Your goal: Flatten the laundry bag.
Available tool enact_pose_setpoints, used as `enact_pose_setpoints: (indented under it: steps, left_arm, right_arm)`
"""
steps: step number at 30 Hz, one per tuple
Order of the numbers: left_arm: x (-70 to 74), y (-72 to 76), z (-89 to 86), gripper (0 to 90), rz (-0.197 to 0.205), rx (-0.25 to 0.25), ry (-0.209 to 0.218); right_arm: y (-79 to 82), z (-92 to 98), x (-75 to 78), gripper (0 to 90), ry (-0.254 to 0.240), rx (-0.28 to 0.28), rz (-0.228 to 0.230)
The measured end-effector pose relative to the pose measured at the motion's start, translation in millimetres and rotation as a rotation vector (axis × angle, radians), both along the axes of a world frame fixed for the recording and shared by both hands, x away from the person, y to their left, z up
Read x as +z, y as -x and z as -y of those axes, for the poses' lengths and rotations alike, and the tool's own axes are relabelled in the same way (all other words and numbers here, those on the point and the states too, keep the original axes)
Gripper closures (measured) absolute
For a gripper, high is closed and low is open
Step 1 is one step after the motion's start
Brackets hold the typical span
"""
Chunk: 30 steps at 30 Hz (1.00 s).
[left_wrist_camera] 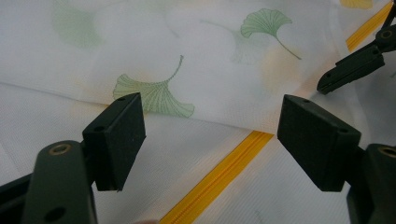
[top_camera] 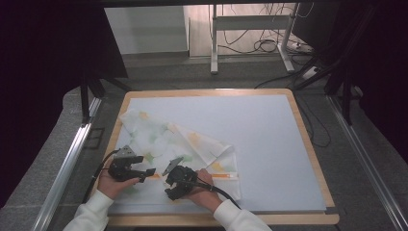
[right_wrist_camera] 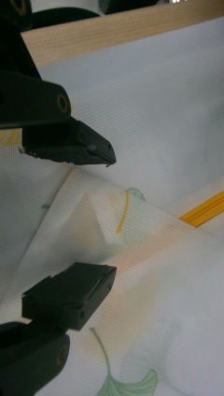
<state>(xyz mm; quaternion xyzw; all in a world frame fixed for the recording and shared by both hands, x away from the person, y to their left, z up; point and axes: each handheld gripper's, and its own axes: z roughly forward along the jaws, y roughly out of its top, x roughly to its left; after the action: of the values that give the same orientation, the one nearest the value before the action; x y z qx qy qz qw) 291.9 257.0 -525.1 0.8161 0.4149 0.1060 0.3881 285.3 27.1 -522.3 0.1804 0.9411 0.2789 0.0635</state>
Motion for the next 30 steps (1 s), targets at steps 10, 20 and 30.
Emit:
enact_pose_setpoints:
  steps: [10, 20, 30]
  left_arm:
    - [-0.4, 0.0, 0.6, 22.8, -0.003, -0.006, 0.002]
    - [-0.4, 0.2, 0.6, 22.8, 0.002, -0.01, 0.005]
    - [-0.3, 0.2, 0.5, 22.7, 0.003, -0.009, 0.002]
  right_arm:
    - [-2.1, 2.4, 0.9, 66.6, 0.017, -0.007, 0.05]
    - [-8.7, 10.5, 5.3, 84.5, -0.025, -0.035, 0.063]
    - [-15.0, 20.0, 14.4, 85.3, -0.064, -0.054, 0.074]
